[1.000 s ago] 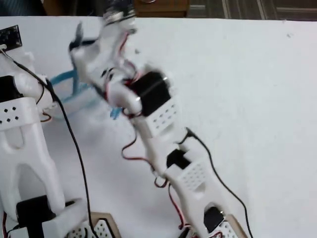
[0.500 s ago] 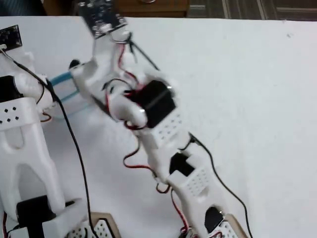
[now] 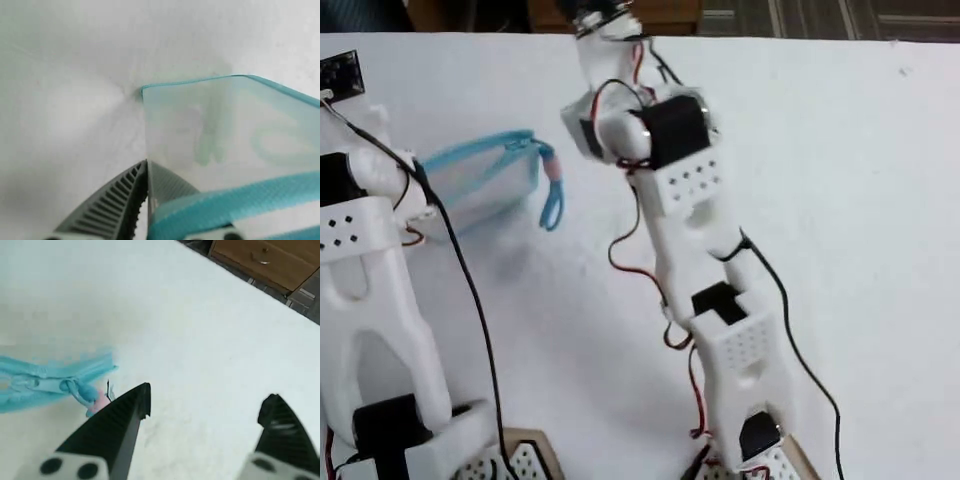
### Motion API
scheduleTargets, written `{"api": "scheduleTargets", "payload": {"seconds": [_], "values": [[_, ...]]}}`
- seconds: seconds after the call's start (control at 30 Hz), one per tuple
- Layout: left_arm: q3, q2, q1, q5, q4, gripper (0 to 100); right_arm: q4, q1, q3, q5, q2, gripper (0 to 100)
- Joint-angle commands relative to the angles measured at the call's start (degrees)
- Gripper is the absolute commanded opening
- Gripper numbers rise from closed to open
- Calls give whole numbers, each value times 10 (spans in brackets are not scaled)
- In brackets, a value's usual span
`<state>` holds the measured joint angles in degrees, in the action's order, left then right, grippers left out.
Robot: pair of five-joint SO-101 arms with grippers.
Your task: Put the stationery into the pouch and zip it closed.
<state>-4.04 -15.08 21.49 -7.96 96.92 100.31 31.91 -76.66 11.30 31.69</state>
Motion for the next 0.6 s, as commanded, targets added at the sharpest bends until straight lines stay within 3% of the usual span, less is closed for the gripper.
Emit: {"api": "scheduleTargets", "payload": {"seconds": [0.0,0.37,0.47,0.57], "values": [[-9,-25,3,3,-4,24,12,-11,89,33,-60,334],[-6,-25,4,3,-4,24,1,-9,557,30,-327,333],[-6,-24,3,3,-4,24,-16,-7,679,-24,-390,324],[-6,-24,3,3,-4,24,-93,1,811,-104,-451,224]]}}
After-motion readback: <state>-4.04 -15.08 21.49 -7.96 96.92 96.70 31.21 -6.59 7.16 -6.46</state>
